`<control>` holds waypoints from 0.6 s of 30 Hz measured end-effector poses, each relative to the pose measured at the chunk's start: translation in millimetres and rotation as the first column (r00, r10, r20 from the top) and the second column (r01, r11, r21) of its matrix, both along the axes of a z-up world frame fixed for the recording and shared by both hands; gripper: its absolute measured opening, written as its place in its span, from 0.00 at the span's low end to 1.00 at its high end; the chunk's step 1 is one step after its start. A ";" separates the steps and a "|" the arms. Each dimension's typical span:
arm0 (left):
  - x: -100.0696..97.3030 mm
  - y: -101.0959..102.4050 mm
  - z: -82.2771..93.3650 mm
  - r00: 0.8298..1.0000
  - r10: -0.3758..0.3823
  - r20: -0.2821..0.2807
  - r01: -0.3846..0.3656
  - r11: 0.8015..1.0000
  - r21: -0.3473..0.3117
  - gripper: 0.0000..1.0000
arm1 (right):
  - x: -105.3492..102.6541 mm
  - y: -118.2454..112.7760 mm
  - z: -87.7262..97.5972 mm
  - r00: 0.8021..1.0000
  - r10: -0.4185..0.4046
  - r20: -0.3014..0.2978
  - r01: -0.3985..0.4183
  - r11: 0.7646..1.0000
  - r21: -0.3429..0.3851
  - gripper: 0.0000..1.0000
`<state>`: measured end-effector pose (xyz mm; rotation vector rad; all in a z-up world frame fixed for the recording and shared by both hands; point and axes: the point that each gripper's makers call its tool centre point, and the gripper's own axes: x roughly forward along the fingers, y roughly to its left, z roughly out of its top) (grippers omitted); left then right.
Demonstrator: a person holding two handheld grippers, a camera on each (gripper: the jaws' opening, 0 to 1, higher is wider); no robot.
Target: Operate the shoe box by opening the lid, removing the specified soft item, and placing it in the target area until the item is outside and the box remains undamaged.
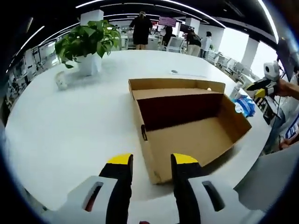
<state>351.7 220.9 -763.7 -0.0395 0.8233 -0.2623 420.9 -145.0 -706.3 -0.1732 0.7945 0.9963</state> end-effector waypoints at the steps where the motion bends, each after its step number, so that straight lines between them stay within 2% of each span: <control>1: 0.6 -0.9 -1.6 1.000 0.001 -0.007 -0.001 1.000 -0.001 0.32 | 2.3 3.7 0.2 1.000 0.002 0.001 -0.002 1.000 0.006 0.39; 5: 2.0 2.3 -10.5 0.998 0.038 -0.044 -0.037 0.999 0.025 0.28 | 7.4 12.6 -0.3 1.000 0.009 0.005 -0.009 1.000 0.006 0.39; 10: 3.9 -0.4 -18.6 0.994 0.070 -0.079 -0.069 0.997 0.022 0.22 | 16.1 22.6 1.0 1.000 0.006 0.011 -0.006 1.000 0.012 0.39; 16: 1.7 -0.9 -26.4 0.987 0.107 -0.123 -0.103 0.994 0.038 0.10 | 43.5 31.3 4.3 0.997 -0.067 0.046 0.065 0.997 0.033 0.37; 18: 0.5 -2.5 -27.8 0.982 0.128 -0.138 -0.126 0.992 0.020 0.08 | 53.3 34.5 3.5 0.995 -0.085 0.048 0.083 0.996 0.033 0.37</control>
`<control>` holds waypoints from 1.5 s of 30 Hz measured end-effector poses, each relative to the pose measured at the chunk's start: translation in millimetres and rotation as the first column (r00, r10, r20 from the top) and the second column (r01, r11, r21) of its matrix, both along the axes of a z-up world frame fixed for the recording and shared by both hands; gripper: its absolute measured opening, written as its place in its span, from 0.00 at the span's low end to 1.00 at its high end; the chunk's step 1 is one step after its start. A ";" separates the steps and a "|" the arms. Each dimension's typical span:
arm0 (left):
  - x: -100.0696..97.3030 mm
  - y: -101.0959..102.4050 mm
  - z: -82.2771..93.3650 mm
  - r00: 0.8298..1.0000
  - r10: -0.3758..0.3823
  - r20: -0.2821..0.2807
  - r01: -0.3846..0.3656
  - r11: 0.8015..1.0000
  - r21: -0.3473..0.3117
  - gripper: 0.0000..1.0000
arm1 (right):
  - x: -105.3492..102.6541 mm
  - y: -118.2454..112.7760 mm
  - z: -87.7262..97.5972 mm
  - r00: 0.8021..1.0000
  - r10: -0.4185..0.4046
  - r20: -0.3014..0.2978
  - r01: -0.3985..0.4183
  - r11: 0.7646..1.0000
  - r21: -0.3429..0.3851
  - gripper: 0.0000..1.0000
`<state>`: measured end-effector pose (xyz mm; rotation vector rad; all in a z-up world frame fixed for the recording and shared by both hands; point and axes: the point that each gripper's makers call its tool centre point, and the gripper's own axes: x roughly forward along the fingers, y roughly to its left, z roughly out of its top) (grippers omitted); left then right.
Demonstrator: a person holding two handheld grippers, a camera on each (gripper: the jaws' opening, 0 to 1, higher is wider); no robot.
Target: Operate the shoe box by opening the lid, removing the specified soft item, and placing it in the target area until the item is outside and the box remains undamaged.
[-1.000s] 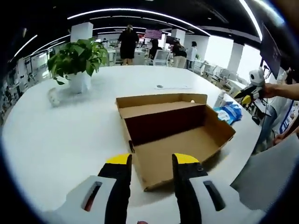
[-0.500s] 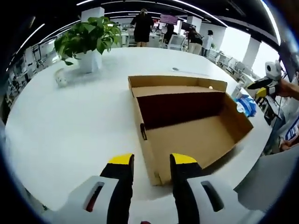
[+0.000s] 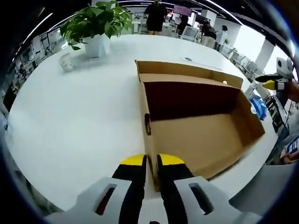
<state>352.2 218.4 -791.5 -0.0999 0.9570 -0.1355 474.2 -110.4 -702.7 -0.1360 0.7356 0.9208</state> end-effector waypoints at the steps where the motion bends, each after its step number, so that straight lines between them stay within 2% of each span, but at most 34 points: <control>1: -0.3 1.9 -1.6 1.000 0.004 -0.008 -0.004 1.000 0.014 0.07 | 4.5 1.4 -0.1 1.000 -0.008 0.003 0.008 1.000 -0.001 0.37; 3: -0.5 1.0 -2.5 1.000 0.004 -0.013 -0.004 1.000 0.018 0.07 | 15.5 4.9 -0.4 0.999 -0.036 0.004 0.036 0.999 0.001 0.37; 7: -1.7 0.9 -3.7 1.000 -0.008 -0.024 0.010 0.997 0.072 0.06 | 38.9 13.1 -2.9 0.994 -0.112 -0.015 0.112 0.993 0.025 0.37; 15: -0.9 4.1 -6.3 0.999 0.017 -0.028 -0.015 0.998 0.062 0.06 | 70.7 30.4 -23.6 0.978 -0.199 -0.069 0.201 0.979 0.021 0.36; 24: -1.0 4.0 -6.8 0.999 0.023 -0.025 -0.022 0.998 0.051 0.06 | 88.8 52.4 -48.2 0.972 -0.210 -0.107 0.213 0.977 0.018 0.35; 32: -1.5 3.7 -6.9 0.999 0.025 -0.026 -0.023 0.999 0.046 0.06 | 106.0 56.8 -62.7 0.959 -0.250 -0.131 0.249 0.968 -0.023 0.32; 38: -1.2 3.7 -7.1 0.999 0.030 -0.024 -0.029 0.999 0.041 0.06 | 121.4 53.6 -76.6 0.933 -0.328 -0.146 0.320 0.944 -0.072 0.30; 45: -1.0 3.6 -7.4 0.999 0.028 -0.026 -0.027 0.999 0.044 0.06 | 128.9 58.8 -97.8 0.911 -0.369 -0.183 0.348 0.928 -0.136 0.22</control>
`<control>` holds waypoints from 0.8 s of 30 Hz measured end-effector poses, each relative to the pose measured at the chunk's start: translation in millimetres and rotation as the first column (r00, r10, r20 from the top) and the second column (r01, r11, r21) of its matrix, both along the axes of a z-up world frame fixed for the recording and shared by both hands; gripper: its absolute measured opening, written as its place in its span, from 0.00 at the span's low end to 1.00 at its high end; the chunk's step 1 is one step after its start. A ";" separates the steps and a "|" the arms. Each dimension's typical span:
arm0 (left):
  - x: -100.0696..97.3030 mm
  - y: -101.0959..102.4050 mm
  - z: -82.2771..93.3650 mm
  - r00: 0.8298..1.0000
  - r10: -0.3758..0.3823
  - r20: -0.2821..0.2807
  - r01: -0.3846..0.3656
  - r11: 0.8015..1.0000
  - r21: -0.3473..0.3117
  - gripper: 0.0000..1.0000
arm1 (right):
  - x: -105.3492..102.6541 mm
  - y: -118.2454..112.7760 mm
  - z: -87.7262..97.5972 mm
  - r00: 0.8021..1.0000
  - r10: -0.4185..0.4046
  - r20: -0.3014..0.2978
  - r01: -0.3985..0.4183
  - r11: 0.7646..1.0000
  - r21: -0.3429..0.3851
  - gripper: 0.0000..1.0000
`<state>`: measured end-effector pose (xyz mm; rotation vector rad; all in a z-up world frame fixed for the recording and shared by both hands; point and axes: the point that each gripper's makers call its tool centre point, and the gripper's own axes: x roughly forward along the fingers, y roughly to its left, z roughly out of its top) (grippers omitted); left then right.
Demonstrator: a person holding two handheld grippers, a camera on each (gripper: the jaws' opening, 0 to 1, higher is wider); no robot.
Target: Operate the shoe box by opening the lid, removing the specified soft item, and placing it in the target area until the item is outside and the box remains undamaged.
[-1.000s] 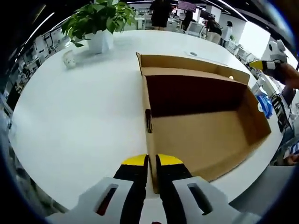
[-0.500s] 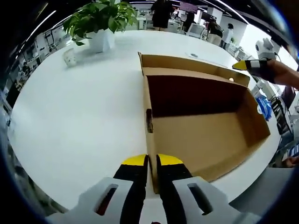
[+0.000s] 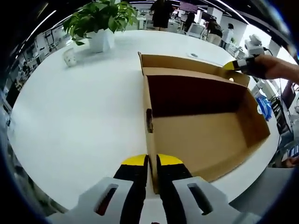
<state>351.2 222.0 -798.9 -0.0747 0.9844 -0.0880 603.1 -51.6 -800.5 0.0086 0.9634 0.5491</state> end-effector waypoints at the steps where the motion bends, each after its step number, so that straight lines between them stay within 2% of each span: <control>1: 0.0 0.0 0.0 1.000 0.001 0.001 -0.001 1.000 -0.002 0.06 | -2.6 2.3 -2.0 1.000 0.008 -0.010 -0.008 1.000 -0.005 0.20; 8: -0.1 0.1 -0.2 1.000 -0.009 0.000 0.009 1.000 0.010 0.05 | -2.5 -0.6 -9.0 0.999 0.004 -0.051 -0.008 0.996 -0.090 0.05; 11: 0.0 0.1 -0.5 1.000 -0.015 -0.001 0.015 1.000 0.018 0.05 | -0.1 -0.6 -10.7 0.998 -0.015 -0.062 0.009 0.995 -0.099 0.03; 16: 0.2 0.2 -1.0 1.000 -0.014 -0.002 0.014 1.000 0.021 0.05 | -7.8 -1.2 -2.7 0.998 -0.039 -0.051 0.033 0.993 -0.110 0.01; 21: 0.5 0.1 -1.3 1.000 -0.015 -0.004 0.015 0.999 0.029 0.05 | -10.7 -2.9 14.1 0.998 -0.060 -0.033 0.057 0.993 -0.102 0.00; 24: 0.8 -0.6 -1.8 0.999 -0.043 -0.008 0.043 0.997 0.067 0.05 | -12.0 -7.2 21.0 0.996 -0.074 -0.039 0.070 0.992 -0.101 0.00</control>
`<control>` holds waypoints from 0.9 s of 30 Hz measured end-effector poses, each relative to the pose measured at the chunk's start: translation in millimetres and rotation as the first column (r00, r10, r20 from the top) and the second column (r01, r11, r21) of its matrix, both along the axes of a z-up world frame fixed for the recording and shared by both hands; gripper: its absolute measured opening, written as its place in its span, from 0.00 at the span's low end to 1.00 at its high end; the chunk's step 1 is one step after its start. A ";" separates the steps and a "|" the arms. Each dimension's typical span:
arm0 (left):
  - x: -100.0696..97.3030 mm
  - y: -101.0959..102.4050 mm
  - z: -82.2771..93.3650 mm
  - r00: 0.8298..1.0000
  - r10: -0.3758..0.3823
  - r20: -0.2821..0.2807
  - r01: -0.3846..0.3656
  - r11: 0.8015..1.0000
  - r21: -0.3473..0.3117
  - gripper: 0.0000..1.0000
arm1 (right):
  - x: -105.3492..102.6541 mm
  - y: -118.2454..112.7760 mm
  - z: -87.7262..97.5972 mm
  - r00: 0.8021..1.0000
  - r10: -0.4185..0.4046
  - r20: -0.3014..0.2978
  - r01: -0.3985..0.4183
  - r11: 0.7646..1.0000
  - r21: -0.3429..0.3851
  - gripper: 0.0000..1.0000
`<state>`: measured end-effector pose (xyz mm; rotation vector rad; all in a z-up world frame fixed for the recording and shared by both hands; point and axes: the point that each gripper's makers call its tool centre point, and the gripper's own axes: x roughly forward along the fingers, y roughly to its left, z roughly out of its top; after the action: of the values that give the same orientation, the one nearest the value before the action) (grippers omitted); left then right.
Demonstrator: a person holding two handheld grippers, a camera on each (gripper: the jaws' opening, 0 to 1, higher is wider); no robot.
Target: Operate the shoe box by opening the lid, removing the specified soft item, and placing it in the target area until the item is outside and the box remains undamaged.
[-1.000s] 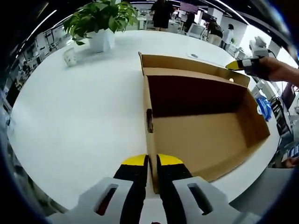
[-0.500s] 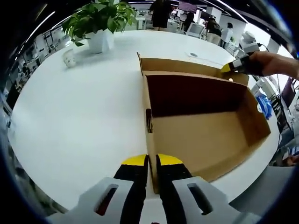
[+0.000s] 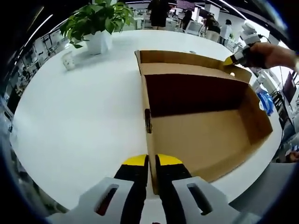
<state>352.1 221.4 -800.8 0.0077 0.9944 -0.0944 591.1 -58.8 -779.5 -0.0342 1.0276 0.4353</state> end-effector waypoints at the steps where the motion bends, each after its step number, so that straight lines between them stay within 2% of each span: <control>1: 0.0 -0.2 0.0 1.000 -0.001 0.000 0.001 1.000 0.002 0.04 | -1.4 -0.7 3.0 1.000 -0.002 0.003 0.002 1.000 0.003 0.00; 10: -0.3 1.0 0.2 1.000 0.012 -0.001 -0.012 1.000 0.000 0.04 | -2.7 -3.5 29.1 0.999 -0.007 0.047 0.006 1.000 0.026 0.00; 17: -0.6 1.5 0.6 1.000 0.024 -0.004 -0.024 1.000 0.001 0.04 | -8.8 -2.6 62.7 0.993 0.004 0.116 -0.010 0.999 0.051 0.00; 22: -1.8 1.3 1.4 0.999 0.051 -0.006 -0.051 0.998 -0.023 0.04 | -18.7 -1.1 88.2 0.986 0.018 0.165 -0.031 0.996 0.078 0.00; 27: -2.4 0.4 1.7 0.998 0.058 -0.004 -0.059 0.998 -0.028 0.04 | -29.4 -0.1 105.4 0.979 0.026 0.204 -0.045 0.995 0.088 0.00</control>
<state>349.7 221.7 -799.1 -0.0469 0.9961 -0.0545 561.7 -58.9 -674.1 -0.0137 0.8065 0.5013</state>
